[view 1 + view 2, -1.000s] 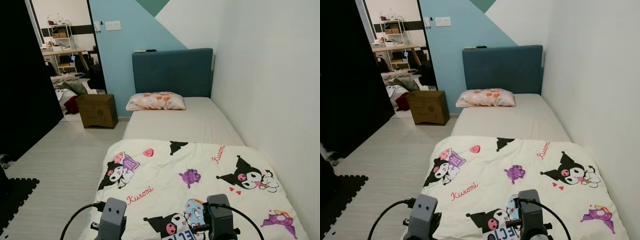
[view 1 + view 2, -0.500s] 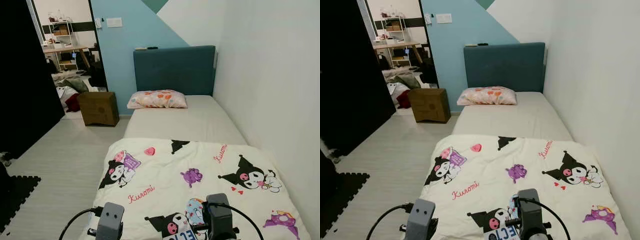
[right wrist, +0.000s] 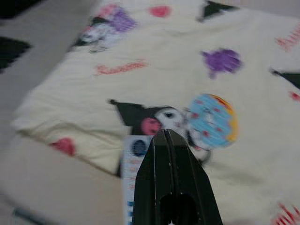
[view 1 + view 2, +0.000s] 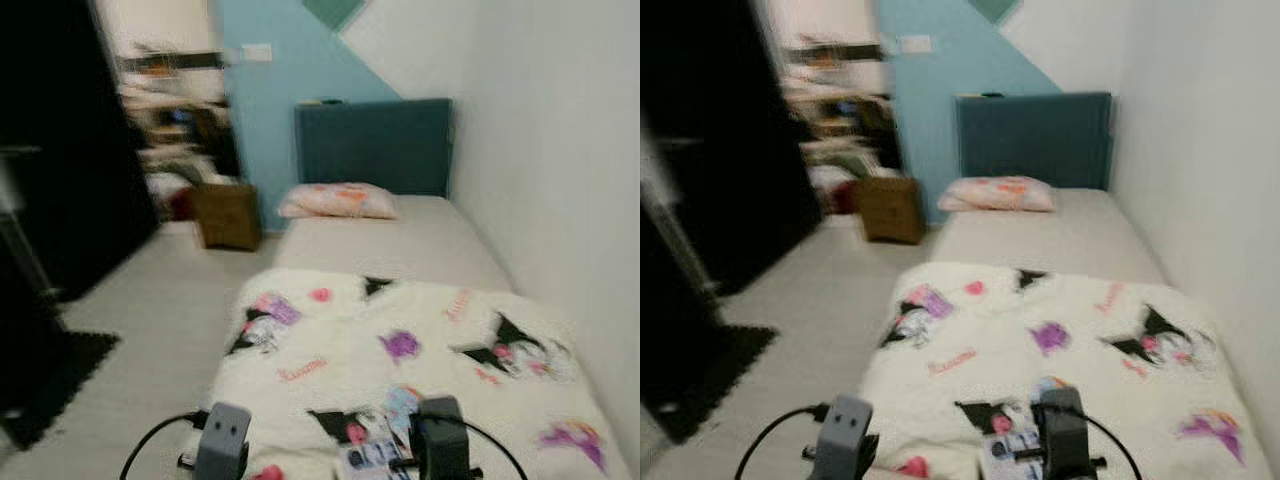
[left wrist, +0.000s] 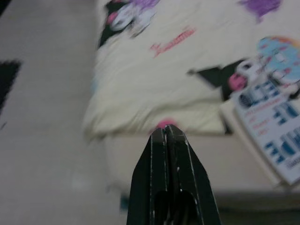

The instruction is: Clean up the room

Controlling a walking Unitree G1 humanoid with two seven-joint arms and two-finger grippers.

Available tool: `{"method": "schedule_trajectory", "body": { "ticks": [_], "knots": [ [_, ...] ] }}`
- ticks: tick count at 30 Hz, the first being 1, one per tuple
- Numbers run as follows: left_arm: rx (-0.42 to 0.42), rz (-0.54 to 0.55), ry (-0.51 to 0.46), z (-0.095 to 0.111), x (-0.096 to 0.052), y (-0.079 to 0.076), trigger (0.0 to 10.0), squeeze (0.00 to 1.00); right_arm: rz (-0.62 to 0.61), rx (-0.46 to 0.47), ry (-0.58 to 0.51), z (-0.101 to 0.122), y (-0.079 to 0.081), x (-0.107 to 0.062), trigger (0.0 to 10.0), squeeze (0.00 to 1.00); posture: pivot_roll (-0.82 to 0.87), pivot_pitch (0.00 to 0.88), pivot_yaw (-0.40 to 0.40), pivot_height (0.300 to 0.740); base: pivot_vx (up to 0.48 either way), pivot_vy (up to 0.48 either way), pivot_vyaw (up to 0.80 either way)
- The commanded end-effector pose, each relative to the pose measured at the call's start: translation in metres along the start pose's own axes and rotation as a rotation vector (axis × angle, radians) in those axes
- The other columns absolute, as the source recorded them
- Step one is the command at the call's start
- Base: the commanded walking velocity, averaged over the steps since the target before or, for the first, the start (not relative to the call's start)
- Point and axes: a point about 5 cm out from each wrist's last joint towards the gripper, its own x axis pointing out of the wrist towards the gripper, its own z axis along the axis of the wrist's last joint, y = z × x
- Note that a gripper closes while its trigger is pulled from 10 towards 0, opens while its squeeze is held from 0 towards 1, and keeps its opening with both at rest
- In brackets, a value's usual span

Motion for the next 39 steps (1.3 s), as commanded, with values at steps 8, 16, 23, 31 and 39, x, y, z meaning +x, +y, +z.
{"method": "schedule_trajectory", "body": {
  "ticks": [8, 16, 23, 31, 39],
  "knots": [
    [0.015, 0.001, 0.006, 0.0024, 0.0017, 0.0016, 10.0, 0.00, 0.011, 0.013, 0.023, -0.0052, 0.0037, -0.0019, 10.0, 0.00, -0.10, 0.116, 0.038, 0.740, 0.000, 0.000, 0.00],
    [0.031, 0.007, 0.008, 0.0035, 0.0032, 0.0065, 10.0, 0.00, 0.003, 0.010, 0.026, -0.0051, 0.0026, -0.0019, 10.0, 0.00, -0.10, 0.121, 0.041, 0.740, 0.000, 0.000, 0.00],
    [0.045, -0.005, 0.004, 0.0052, 0.0042, 0.0065, 10.0, 0.00, -0.019, 0.005, 0.030, -0.0057, 0.0014, -0.0015, 10.0, 0.00, -0.10, 0.125, 0.046, 0.740, 0.000, 0.000, 0.00],
    [0.053, 0.002, -0.004, 0.0065, 0.0047, 0.0068, 10.0, 0.00, -0.025, 0.012, 0.030, -0.0046, 0.0002, 0.0005, 10.0, 0.00, -0.09, 0.129, 0.044, 0.740, 0.000, 0.000, 0.00],
    [0.071, 0.020, -0.001, 0.0063, 0.0054, 0.0074, 10.0, 0.00, -0.014, 0.014, 0.013, 0.0001, 0.0013, 0.0034, 10.0, 0.00, -0.09, 0.128, 0.041, 0.740, 0.000, -0.060, 0.00]
  ]
}}
